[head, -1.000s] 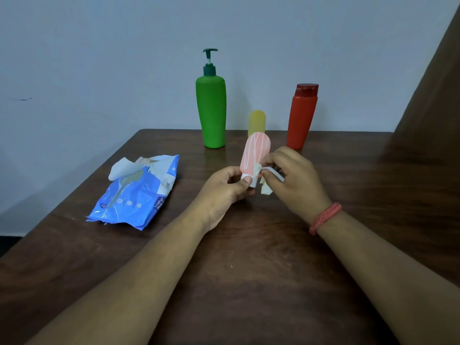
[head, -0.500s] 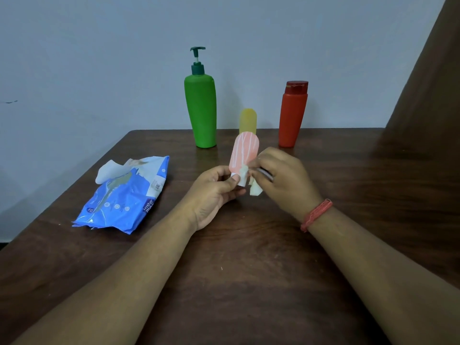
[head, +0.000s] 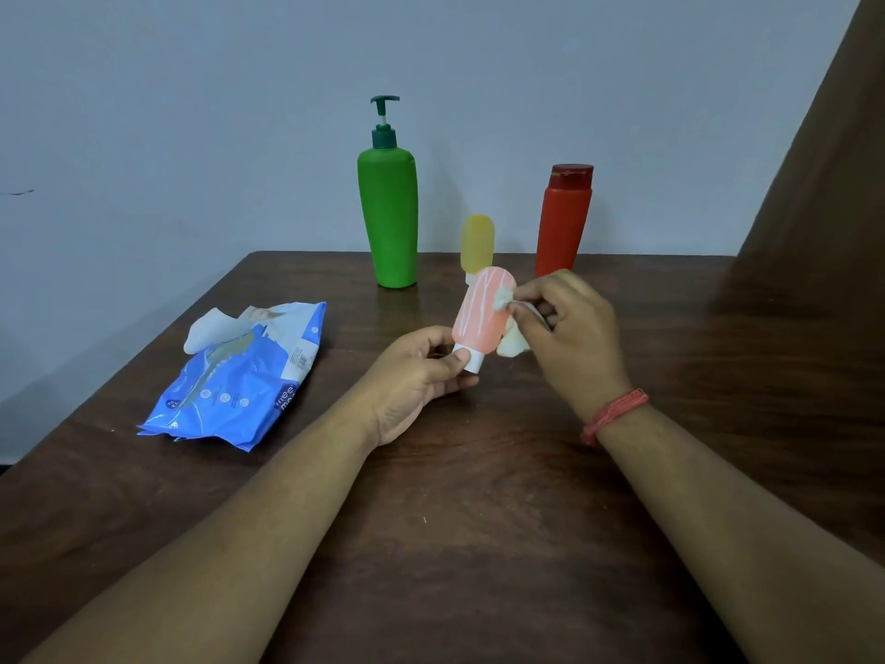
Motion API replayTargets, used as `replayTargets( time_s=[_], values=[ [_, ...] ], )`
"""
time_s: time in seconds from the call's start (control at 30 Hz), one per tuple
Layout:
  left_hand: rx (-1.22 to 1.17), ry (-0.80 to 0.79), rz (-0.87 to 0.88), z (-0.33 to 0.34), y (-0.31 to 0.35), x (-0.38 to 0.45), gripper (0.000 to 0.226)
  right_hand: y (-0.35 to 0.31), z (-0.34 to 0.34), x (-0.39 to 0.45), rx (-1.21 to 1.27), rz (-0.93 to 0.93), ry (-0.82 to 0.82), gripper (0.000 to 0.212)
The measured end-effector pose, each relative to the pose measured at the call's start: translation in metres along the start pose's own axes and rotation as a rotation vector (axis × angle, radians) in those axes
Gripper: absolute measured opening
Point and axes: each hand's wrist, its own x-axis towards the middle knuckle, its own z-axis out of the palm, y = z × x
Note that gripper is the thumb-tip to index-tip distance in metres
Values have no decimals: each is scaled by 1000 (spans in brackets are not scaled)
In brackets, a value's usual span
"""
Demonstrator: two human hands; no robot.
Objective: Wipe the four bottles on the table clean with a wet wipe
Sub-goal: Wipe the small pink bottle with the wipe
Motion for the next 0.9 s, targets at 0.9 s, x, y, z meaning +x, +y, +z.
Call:
replayTargets(
  time_s=[0.9],
  values=[
    [45,53,0,-1,-2,1,23,-1,-2,0,-81,-167,-121,14]
  ],
)
